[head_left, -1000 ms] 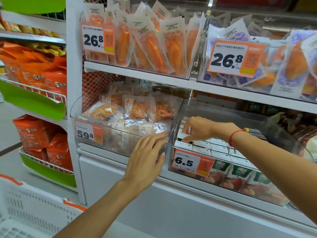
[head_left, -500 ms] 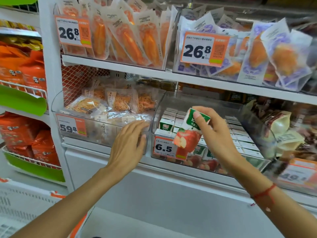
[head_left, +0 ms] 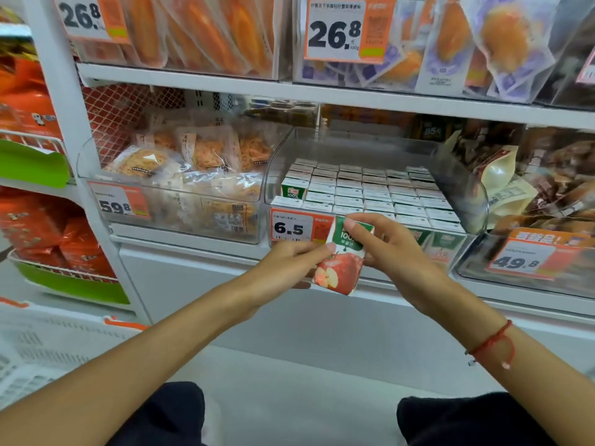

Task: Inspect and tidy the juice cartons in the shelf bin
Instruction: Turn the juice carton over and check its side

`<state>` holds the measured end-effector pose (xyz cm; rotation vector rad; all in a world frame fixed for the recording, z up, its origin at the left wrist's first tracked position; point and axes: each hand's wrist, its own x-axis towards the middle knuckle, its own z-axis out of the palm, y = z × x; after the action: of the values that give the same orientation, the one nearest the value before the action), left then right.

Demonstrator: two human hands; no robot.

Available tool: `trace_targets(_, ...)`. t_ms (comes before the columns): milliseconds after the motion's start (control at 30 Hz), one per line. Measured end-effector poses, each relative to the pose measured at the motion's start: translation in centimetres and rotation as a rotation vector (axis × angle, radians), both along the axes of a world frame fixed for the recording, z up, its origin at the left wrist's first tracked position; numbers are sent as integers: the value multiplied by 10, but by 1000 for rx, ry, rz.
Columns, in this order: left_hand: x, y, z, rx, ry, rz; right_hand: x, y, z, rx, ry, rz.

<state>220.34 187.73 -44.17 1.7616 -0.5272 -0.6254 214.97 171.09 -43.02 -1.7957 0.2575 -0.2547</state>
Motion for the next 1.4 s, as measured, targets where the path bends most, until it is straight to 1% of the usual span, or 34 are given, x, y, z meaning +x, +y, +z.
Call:
trace_targets(100, 2, 7, -7, -22, 38, -19, 5, -5, -6, 33, 94, 64)
trace_targets(167, 4, 9, -11, -30, 37, -7, 8, -10, -8, 111, 148, 135)
trace_targets(233, 3, 8, -14, -62, 46, 20, 10, -16, -8, 186, 213, 167)
trace_targets(367, 3, 6, -17, -113, 63, 100, 13, -22, -14, 221, 303, 206)
trace_targets(533, 10, 11, -20, -82, 88, 146, 12, -20, -20, 167, 218, 288)
trace_targets(633, 13, 12, -23, -41, 118, 126, 9, -14, -24, 65, 153, 258)
trace_targets(733, 15, 11, -24, -57, 75, 131, 8, -7, -25, -13, 119, 198)
trace_targets(833, 15, 10, -25, -108, 90, 132, 9, -4, -24, -43, 121, 180)
trace_targets(933, 14, 12, -26, -142, 107, 132, 9, -6, -23, -7, 160, 196)
trace_targets(1033, 12, 11, -26, -181, 87, 161, 7, -12, -20, 40, 208, 279)
trace_targets(1167, 11, 8, -27, -219, 81, 205, 3, -13, -21, -31, 292, 364)
trace_targets(1400, 9, 9, -20, -293, 62, 228, 2, -11, -22, -53, 195, 298)
